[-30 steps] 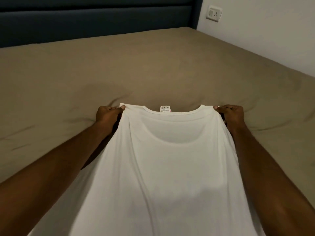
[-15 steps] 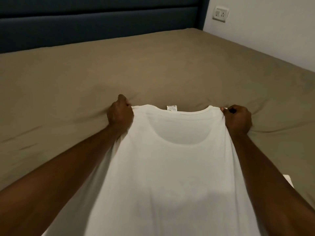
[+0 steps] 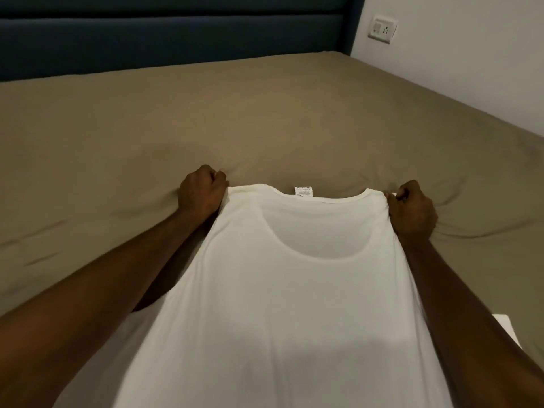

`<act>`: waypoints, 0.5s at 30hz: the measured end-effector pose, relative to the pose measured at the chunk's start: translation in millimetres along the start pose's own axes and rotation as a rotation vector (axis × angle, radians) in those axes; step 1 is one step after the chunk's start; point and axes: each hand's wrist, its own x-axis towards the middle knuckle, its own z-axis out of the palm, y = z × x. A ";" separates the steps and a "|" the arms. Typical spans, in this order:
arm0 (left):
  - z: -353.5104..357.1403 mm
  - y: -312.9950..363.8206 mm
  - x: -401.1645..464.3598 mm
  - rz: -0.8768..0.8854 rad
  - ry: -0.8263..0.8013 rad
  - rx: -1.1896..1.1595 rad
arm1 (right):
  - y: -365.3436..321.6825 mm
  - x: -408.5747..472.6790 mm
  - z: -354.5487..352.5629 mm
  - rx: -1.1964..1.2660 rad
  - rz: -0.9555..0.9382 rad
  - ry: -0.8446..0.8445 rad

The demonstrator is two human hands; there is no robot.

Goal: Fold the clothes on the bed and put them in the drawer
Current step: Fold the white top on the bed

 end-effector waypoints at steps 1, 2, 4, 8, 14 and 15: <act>-4.2 1.0 0.8 -0.034 -0.059 -0.055 | 3.1 -2.8 -1.1 0.054 0.003 0.006; -9.6 3.8 3.8 -0.057 -0.131 -0.128 | 3.5 -2.1 -3.8 0.105 0.006 0.005; -20.4 11.0 5.7 -0.090 -0.265 -0.277 | 4.8 -0.8 -6.4 0.210 0.031 -0.030; -32.2 13.8 11.8 -0.040 -0.394 -0.361 | 7.5 -1.2 -9.1 0.283 0.044 -0.101; -11.3 -0.9 23.2 0.052 -0.229 -0.257 | 20.2 6.9 -1.1 0.316 0.016 -0.108; -6.0 -2.2 20.6 0.101 -0.210 -0.198 | 18.9 6.0 -1.4 0.283 0.004 -0.106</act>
